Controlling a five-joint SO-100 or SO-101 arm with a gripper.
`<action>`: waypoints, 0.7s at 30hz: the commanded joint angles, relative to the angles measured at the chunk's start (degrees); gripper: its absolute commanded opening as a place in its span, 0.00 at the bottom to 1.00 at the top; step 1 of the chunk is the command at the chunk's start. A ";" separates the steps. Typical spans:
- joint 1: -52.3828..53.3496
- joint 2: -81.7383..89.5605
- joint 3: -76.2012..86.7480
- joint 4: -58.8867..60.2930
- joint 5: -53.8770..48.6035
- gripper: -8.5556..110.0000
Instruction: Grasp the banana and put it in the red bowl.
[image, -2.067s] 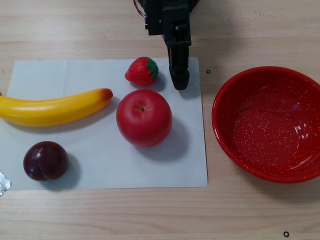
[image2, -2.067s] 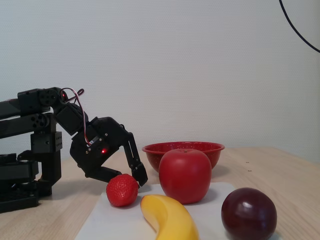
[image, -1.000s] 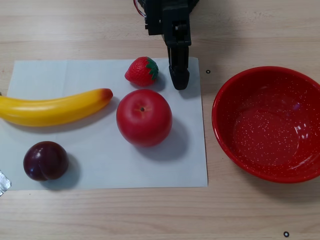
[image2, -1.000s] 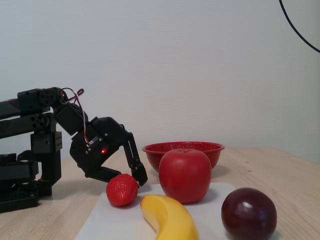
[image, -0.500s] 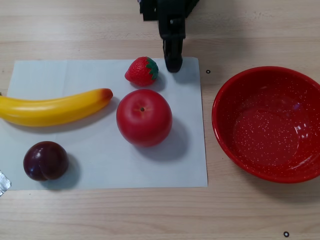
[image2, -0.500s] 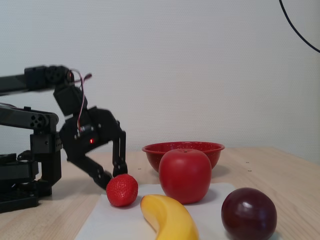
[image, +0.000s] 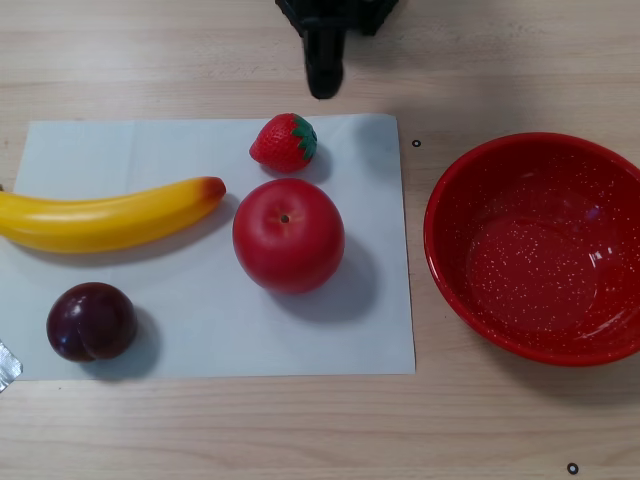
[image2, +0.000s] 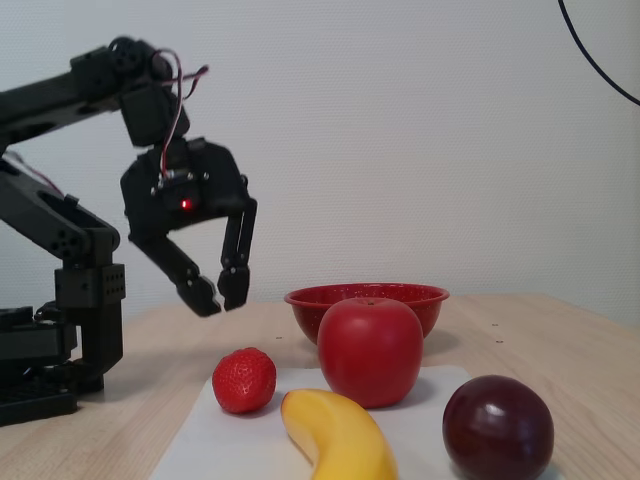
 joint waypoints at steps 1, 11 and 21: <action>-1.76 -2.81 -8.70 1.85 2.55 0.07; -11.51 -18.46 -27.86 5.45 10.37 0.07; -20.21 -35.42 -50.19 10.99 19.07 0.07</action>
